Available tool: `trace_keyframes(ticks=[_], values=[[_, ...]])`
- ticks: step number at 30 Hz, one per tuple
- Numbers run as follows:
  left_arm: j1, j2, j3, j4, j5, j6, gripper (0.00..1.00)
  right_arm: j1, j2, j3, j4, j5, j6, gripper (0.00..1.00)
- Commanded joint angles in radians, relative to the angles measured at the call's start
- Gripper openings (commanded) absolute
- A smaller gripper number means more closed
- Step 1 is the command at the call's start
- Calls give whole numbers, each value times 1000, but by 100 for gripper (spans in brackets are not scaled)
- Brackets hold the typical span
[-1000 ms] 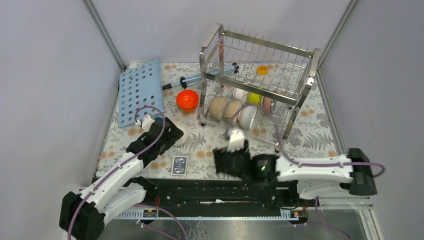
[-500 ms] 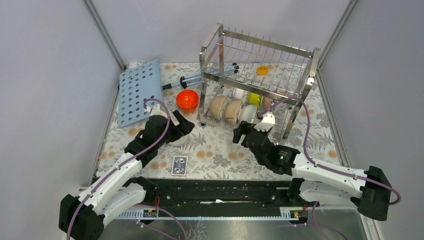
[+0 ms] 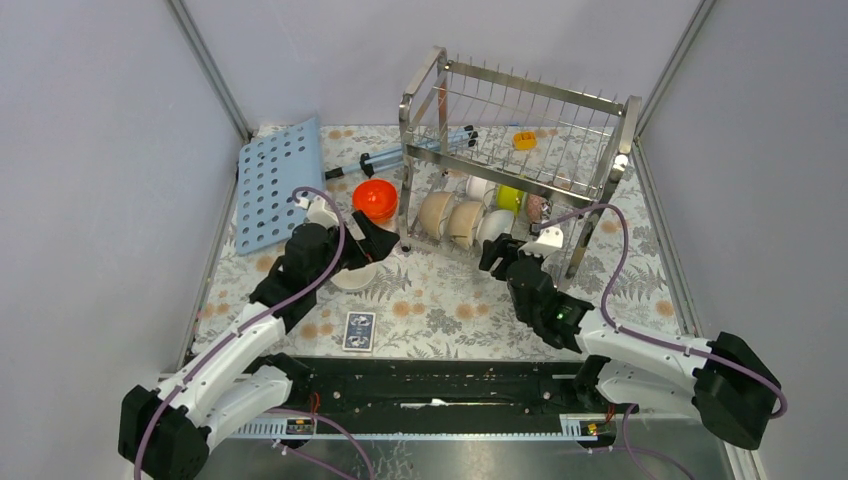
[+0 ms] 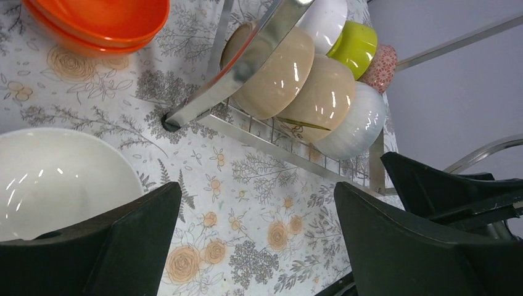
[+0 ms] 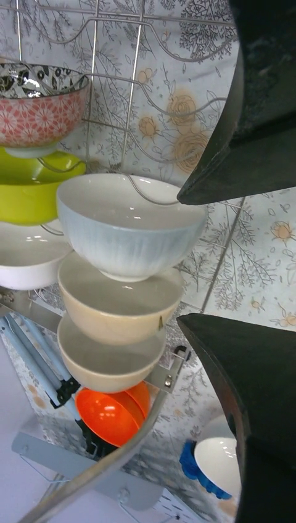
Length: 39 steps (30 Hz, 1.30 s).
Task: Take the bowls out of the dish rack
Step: Pick up the bowl from the dish rack.
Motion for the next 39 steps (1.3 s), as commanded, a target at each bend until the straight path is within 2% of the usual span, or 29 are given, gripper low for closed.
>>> trace_keyframes(ticks=[1,6,15,20,31,39], values=[[4,28,49,147,43,80,99,-56,13,-40,216,-17,-61,71],[4,64,32,224,58,77,99,-147,45,-80,310,-142,-48,65],[5,87,-3,255,90,60,99,-258,90,-122,413,-357,15,60],[4,60,-32,275,102,51,99,-308,126,-130,438,-442,63,50],[4,40,-72,305,134,27,99,-345,172,-183,546,-557,141,50],[5,41,-88,319,146,13,99,-366,197,-204,626,-628,165,31]])
